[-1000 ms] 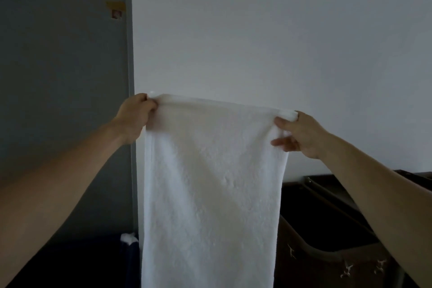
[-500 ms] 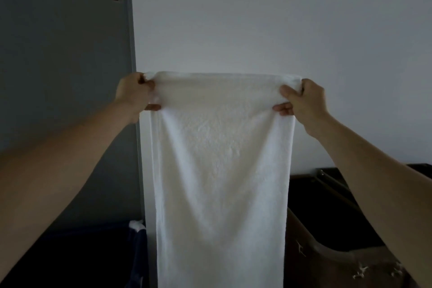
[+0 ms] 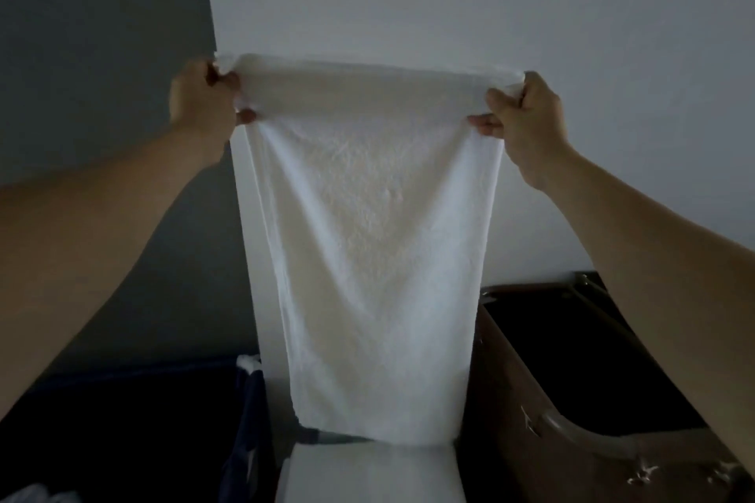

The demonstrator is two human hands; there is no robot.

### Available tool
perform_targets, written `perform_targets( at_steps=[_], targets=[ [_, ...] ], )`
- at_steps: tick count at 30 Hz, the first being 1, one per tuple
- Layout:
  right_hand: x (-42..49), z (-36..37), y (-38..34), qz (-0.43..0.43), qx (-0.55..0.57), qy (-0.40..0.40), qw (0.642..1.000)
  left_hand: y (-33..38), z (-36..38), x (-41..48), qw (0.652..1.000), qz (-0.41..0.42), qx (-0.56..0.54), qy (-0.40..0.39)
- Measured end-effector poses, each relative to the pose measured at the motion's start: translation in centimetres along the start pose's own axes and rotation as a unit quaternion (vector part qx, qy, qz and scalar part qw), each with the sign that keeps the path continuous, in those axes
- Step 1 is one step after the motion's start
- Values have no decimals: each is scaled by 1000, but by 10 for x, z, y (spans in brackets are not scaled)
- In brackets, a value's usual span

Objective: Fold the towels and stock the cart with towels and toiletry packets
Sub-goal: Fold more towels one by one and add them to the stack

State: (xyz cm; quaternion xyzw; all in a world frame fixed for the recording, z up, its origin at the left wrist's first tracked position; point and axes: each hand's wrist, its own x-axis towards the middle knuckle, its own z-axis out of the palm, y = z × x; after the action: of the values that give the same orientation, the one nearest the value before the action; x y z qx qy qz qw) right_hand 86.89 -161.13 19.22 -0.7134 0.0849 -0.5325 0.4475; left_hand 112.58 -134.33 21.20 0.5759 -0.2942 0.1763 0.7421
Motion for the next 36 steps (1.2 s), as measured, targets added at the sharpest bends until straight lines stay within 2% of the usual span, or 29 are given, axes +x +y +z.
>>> perform_targets(
  at_steps=[5,9,13,16,21,27,32,36],
  targets=[
    [-35,-2,-8,8,1,-21,1000,9,-33,-36,1000,-10,10,-13],
    [-90,-14,-24,24,-23,-20,999,21,-77,-87,996,-30,-1,-89],
    [-178,-32,-38,62,-5,-37,997,31,-139,-159,984,-101,-10,-148],
    [-245,-46,-49,104,-39,-75,991,36,-189,-218,960,-164,3,-226],
    [-322,-58,-61,211,-112,-141,961,34,-236,-284,925,-254,58,-278],
    [-375,-63,-45,268,-244,-192,912,-5,-255,-333,879,-323,135,-325],
    [-384,-67,-9,302,-238,-217,897,-44,-241,-344,867,-367,119,-315],
    [-369,-56,49,341,-189,-180,903,-90,-207,-333,868,-392,115,-281]
  ],
)
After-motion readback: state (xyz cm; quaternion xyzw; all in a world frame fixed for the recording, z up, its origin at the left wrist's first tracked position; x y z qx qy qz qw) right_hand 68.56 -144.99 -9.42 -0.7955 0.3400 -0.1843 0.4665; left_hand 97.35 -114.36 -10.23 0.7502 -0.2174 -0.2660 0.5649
